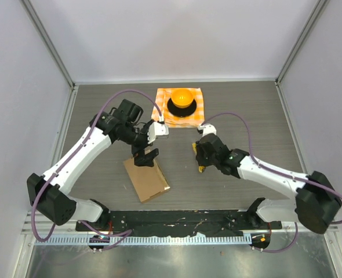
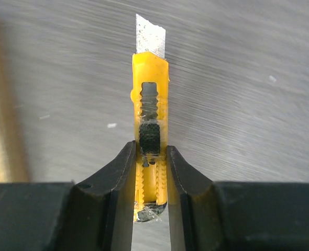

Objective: Unpack the express box

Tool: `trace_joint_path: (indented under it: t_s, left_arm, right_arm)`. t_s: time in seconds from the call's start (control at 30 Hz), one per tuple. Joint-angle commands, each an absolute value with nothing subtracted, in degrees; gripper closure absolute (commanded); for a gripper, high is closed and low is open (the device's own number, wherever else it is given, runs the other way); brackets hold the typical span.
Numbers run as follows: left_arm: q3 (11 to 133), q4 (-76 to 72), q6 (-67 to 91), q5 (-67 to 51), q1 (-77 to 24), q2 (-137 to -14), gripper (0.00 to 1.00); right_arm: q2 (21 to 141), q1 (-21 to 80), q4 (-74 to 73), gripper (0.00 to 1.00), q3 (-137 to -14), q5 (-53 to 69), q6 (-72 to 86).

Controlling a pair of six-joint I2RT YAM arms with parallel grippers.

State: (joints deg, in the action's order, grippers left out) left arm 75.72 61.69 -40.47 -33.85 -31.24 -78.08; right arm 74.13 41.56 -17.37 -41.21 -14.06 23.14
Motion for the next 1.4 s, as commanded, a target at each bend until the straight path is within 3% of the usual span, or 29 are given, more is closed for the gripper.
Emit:
trace_joint_path:
  t_s: [0.0,0.13,0.53,0.87,1.13,1.37]
  left_arm:
    - [79.4,66.8,-41.7,-42.3,-28.9,-80.0,0.02]
    - [83.0,73.0,-44.4,-48.2,-27.8,-82.4,0.02]
    - [92.1,93.9,-52.6,-64.1,-24.3,-90.0,0.01]
    - [90.7,95.3,-51.6,-63.1,-24.3,-90.5,0.02]
    - [89.3,95.3,-51.7,-60.9,-25.3,-89.7,0.15]
    - [89.5,95.3,-51.6,-58.5,-27.2,-91.2,0.35]
  right_arm:
    - [66.9,50.8,-9.9,0.99,-42.6,-13.9,13.9]
    - [62.9,60.1,-7.6,0.99,-42.2,-20.1,4.2]
    - [64.2,75.5,-7.3,0.99,-46.8,-36.8,-16.7]
    - [67.9,80.2,-10.7,0.99,-54.1,-41.6,-26.6]
    - [70.3,80.3,-11.4,0.99,-55.9,-42.3,-29.7]
    - [71.5,80.2,-10.5,0.99,-57.6,-43.1,-31.7]
